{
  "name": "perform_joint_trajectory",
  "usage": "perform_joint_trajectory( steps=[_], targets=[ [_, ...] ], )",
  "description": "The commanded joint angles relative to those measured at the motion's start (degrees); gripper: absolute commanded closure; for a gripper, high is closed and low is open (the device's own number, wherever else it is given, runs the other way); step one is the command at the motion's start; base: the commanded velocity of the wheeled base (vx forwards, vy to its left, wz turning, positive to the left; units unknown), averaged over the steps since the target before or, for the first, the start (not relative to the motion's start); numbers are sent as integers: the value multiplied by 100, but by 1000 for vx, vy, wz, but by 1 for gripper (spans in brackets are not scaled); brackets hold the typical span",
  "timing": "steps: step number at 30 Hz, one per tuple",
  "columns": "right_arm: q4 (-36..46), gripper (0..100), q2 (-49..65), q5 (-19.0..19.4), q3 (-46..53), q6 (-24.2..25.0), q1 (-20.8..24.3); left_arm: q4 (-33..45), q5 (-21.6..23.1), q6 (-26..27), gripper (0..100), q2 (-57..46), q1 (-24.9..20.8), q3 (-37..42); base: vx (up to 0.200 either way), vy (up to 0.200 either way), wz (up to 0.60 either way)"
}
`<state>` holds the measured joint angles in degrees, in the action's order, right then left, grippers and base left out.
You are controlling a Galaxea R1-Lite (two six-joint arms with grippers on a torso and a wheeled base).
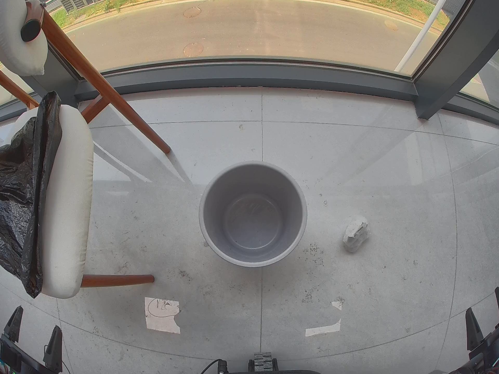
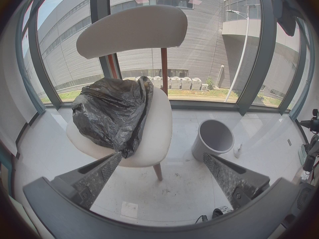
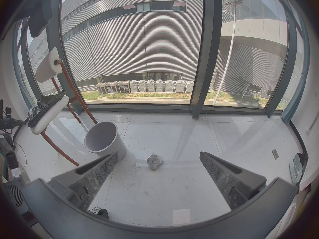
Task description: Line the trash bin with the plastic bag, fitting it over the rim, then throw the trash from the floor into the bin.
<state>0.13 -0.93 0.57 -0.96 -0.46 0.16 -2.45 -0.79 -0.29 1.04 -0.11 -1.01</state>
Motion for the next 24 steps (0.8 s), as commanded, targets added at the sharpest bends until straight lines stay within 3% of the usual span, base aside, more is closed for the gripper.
perform_joint_trajectory(
  steps=[1, 10, 16, 24],
  targets=[
    [4, 0, 66, 4, 96, 2, 2, -484, 27, 47, 0, -33, 2, 101, 0, 0, 0],
    [4, 0, 57, 13, 96, -15, 11, -687, 132, 302, 0, -33, 2, 101, 0, 0, 0],
    [4, 0, 57, 4, 96, -6, 11, -731, 176, 803, 0, -25, 2, -22, 0, 0, 0],
    [4, 0, 57, 4, 96, -6, 11, -669, 167, 803, 0, -25, -7, -373, 0, 0, 0]
  ],
)
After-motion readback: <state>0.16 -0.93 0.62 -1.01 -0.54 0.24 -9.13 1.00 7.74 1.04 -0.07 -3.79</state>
